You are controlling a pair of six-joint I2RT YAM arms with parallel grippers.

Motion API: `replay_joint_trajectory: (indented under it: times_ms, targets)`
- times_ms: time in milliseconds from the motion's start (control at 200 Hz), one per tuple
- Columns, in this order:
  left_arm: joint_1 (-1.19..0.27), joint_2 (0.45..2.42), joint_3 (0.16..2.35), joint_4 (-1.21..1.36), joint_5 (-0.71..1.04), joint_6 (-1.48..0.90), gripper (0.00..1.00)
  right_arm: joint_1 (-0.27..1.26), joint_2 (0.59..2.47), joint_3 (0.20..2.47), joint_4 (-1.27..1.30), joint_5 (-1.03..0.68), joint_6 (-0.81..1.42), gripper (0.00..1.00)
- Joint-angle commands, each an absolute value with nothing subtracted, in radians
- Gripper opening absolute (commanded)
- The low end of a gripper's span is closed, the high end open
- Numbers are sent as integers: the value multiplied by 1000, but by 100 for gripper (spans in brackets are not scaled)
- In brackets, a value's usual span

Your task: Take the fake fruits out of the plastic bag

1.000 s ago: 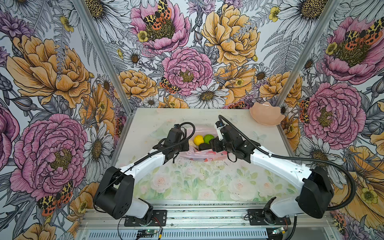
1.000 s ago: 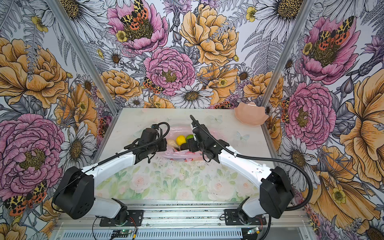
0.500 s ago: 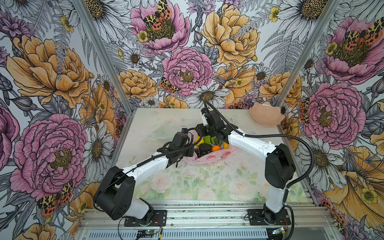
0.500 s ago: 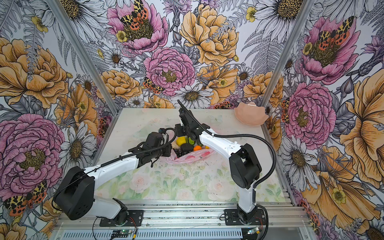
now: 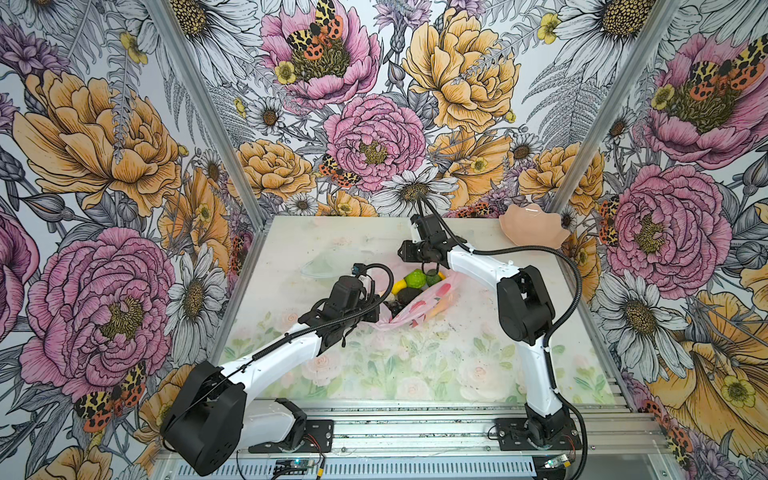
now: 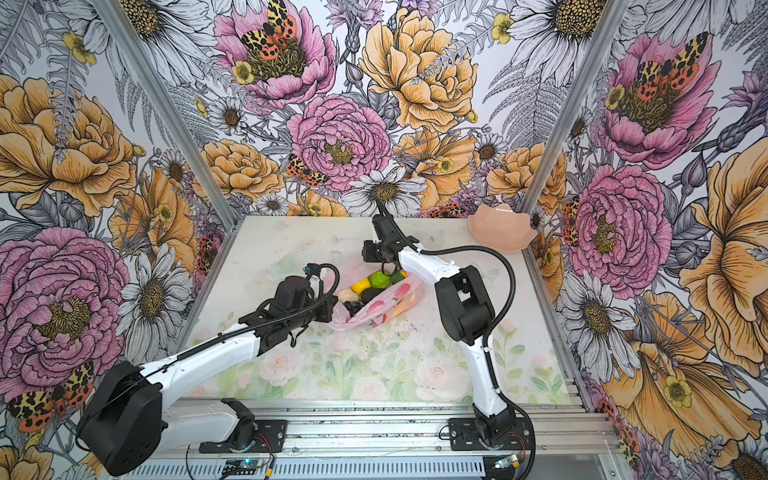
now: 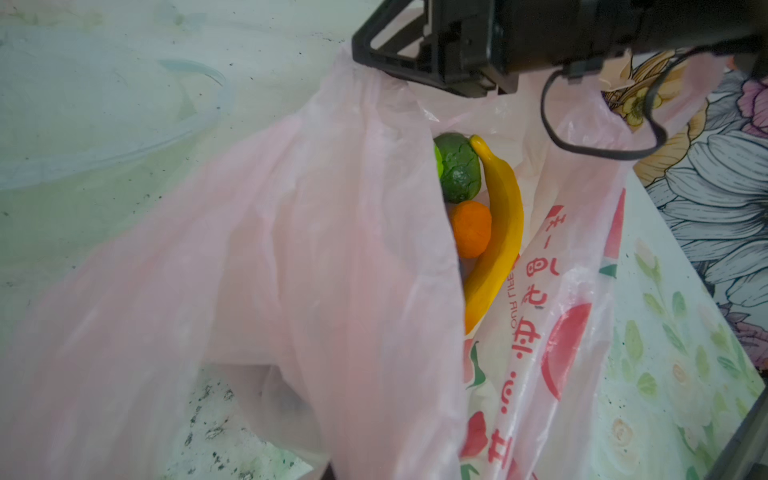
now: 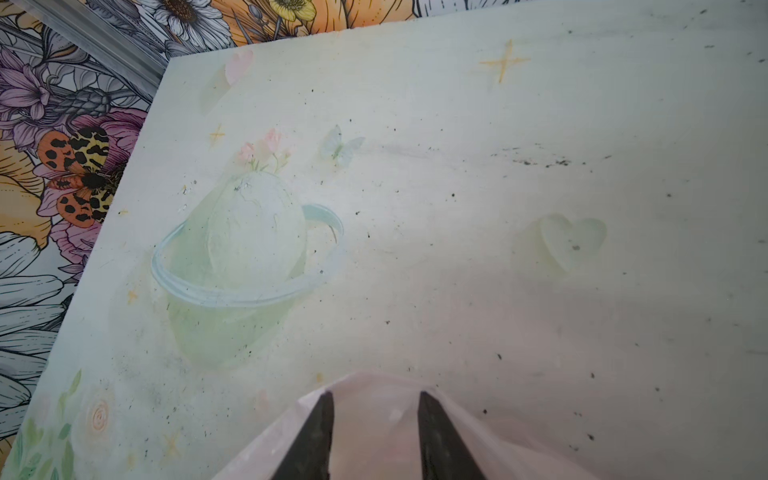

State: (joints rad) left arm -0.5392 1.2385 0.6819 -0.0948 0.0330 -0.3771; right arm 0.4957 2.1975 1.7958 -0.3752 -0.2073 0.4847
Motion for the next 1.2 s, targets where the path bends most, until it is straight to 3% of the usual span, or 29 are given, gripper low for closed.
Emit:
replay_joint_trajectory:
  times_ms: [0,195,340,535,801,891,961,986,1006,1021,1056,1156,1191]
  targets:
    - [-481,1241,675,-22,70,-444,0,489,2085,1754,-360,-258,473,41]
    - [-446,1284,713,-51,56,-489,0,490,1852,1573,-359,-286,448,63]
    - [-417,1301,712,-39,69,-528,0,492,1679,1413,-381,-178,422,73]
    - [-393,1310,716,-40,97,-541,0,502,1585,1310,-507,87,306,78]
    - [-375,1305,727,-62,107,-528,0,490,1694,1349,-573,317,148,79]
    - [-367,1294,723,-65,109,-531,0,475,1749,1384,-581,288,128,74]
    - [-355,1285,717,-64,113,-531,0,462,1794,1414,-588,257,118,64]
    - [-348,1282,715,-64,118,-533,0,458,1805,1425,-595,254,114,56]
    - [-340,1277,714,-66,120,-533,0,453,1810,1430,-600,247,110,46]
    - [-335,1274,711,-66,124,-534,0,445,1814,1433,-603,236,109,33]
    - [-317,1265,705,-63,130,-538,0,428,1807,1429,-602,197,107,17]
    - [-246,1236,663,-35,168,-561,0,348,1750,1380,-573,11,113,0]
    - [-214,1224,648,-19,182,-574,0,310,1728,1357,-555,-67,120,0]
